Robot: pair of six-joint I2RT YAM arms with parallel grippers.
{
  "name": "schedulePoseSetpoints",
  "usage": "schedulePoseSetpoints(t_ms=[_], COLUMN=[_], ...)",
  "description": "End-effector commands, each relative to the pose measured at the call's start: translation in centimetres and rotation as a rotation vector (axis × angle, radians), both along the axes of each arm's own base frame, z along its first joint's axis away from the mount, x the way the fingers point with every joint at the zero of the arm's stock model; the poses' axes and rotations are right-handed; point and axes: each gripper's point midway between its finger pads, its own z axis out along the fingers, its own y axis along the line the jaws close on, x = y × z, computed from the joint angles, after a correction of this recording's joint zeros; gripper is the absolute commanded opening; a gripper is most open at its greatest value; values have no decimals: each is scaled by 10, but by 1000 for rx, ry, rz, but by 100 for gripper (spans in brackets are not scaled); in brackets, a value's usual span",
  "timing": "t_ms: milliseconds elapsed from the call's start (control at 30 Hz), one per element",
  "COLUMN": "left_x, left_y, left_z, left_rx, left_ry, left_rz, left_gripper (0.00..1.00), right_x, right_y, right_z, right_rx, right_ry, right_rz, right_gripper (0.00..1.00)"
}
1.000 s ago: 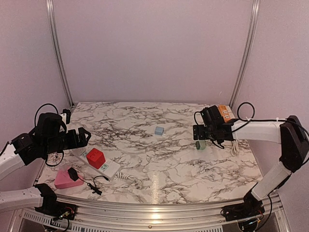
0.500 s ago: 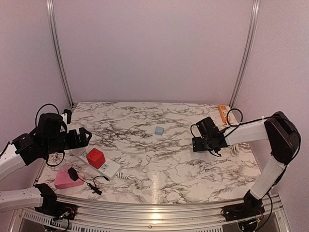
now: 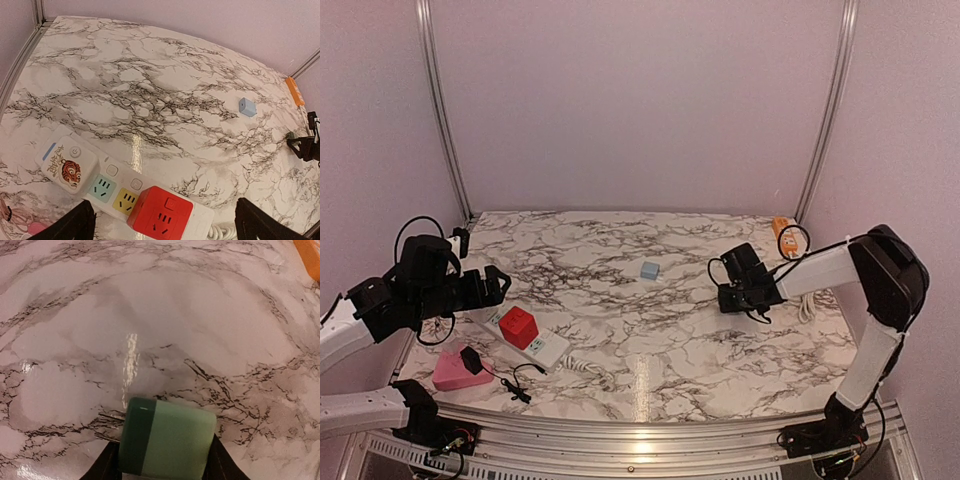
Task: Insert the plug
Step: Move the plug to the center of the board.
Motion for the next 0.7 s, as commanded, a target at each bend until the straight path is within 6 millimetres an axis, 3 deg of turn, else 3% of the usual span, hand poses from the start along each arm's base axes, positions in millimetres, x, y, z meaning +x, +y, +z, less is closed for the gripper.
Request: schedulePoseSetpoints(t_ms=[0,200,333,533,667], left_x=[4,4,4,-1,-7], left_y=[-3,-6,-7,-6,-3], left_z=[2,4,9,11,12], left_rx=[-13,-25,-41,-62,-71], left_ry=[-10,-12,-19,-19,-24], left_rz=[-7,-12,-18,-18,-18], left_gripper=[99,99,99,99,99], right_x=[28,61,102,147,152], right_y=[16,35,55,90,99], right_z=[12,1,5,7,25], right_rx=[28,-25,-54,1,23], right_ry=[-52,-28,-49,-42,-61], right_rz=[33,88,103,160,195], right_gripper=[38,39,43,69,88])
